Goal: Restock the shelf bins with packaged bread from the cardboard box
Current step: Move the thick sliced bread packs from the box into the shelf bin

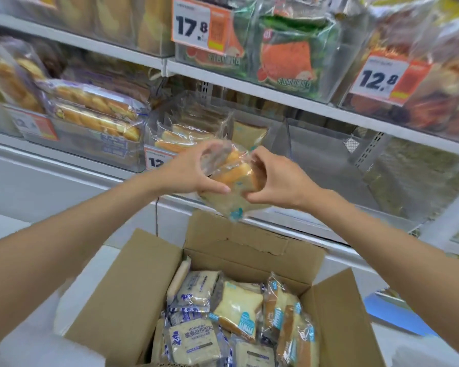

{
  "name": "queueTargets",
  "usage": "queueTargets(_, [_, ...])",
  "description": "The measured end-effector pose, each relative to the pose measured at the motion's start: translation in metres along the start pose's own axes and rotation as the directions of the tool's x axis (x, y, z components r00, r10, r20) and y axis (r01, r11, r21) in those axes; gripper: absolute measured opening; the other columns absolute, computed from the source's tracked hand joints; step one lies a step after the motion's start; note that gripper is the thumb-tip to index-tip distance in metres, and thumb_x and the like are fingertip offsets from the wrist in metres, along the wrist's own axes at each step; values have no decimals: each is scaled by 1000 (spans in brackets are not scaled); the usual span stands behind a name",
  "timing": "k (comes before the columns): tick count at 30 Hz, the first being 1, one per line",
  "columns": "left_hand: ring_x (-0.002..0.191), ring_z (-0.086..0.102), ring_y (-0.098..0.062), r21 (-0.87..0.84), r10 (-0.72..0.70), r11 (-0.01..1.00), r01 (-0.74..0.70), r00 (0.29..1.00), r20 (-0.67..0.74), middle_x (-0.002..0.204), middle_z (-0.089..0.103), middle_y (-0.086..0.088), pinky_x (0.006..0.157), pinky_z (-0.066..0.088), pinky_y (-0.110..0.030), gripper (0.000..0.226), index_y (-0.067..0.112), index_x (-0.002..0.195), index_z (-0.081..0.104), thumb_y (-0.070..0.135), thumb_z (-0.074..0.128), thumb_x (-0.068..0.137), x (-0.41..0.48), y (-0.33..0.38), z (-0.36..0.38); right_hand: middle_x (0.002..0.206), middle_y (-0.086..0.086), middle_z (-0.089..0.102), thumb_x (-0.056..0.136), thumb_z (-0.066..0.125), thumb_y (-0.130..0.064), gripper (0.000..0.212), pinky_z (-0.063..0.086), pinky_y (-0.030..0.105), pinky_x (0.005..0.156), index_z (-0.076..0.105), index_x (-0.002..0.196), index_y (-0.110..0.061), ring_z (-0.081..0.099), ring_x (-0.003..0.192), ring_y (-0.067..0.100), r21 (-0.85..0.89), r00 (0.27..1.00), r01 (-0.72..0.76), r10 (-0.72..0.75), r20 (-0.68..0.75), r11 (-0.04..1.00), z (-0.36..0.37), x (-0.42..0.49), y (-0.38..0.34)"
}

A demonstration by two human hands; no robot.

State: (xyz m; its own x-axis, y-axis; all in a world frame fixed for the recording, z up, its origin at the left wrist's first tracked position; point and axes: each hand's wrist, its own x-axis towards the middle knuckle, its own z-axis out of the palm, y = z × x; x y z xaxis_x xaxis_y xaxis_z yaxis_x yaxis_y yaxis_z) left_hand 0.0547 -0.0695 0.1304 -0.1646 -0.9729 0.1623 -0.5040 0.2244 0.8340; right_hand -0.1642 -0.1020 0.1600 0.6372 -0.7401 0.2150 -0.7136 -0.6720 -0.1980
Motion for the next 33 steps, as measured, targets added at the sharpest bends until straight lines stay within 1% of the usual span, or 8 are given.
queueTargets(7, [149,13,-13,418,31,907,-40,999,28,164,10,6,120,15,-34,135,29,156,5,58,86,52,64,-18,-66,86,-7,55,65,78,-36,52,35,32,71,50,104,-19,51,76,18,-137,946,-32,-15,-324,990,-30,39,12])
queueTargets(11, [148,20,-19,568,-8,823,1,1000,9,161,23,-5,120,21,-34,105,21,155,20,43,82,73,101,-48,-75,88,-3,63,65,73,-43,53,45,36,71,49,105,-18,58,77,24,-103,930,-167,122,-346,981,-21,63,30])
queueTargets(16, [130,46,-26,456,-55,889,36,998,27,146,49,-6,106,38,-33,48,20,138,52,22,49,90,141,-57,-58,81,-6,62,68,74,-39,44,49,37,66,47,98,-20,60,73,17,105,941,-297,309,-135,949,-17,91,51])
queueTargets(19, [122,49,-32,613,-83,787,65,997,1,136,55,-13,104,36,-42,36,17,115,58,32,30,96,150,-74,-46,90,-3,68,69,76,-30,43,55,36,74,53,104,-19,66,81,17,191,942,-318,332,-43,929,-10,108,53])
queueTargets(23, [119,52,-31,730,20,683,30,998,-60,131,58,-12,102,33,-44,38,18,122,56,32,28,100,147,-87,-38,99,5,70,74,74,-30,37,56,37,81,59,104,-14,68,89,22,227,911,-411,406,73,883,-3,127,67])
queueTargets(27, [125,49,-30,710,4,703,43,998,-64,138,54,-10,107,31,-44,43,20,132,51,35,26,100,149,-88,-40,109,4,66,85,61,-47,43,48,29,79,64,113,-14,62,94,21,13,812,-567,556,180,824,-6,139,78])
queueTargets(31, [123,49,-30,695,19,718,28,998,-60,137,56,-9,108,31,-46,44,20,132,51,38,26,100,148,-91,-40,117,5,67,85,60,-50,46,51,35,97,68,111,-13,65,104,20,162,748,-642,565,349,749,-11,141,85])
queueTargets(33, [122,50,-30,675,25,737,29,997,-71,134,57,-10,108,32,-46,43,20,129,53,38,27,99,146,-91,-40,115,6,66,85,59,-52,50,51,37,95,65,113,-11,65,102,22,95,762,-623,576,296,776,-7,139,87])
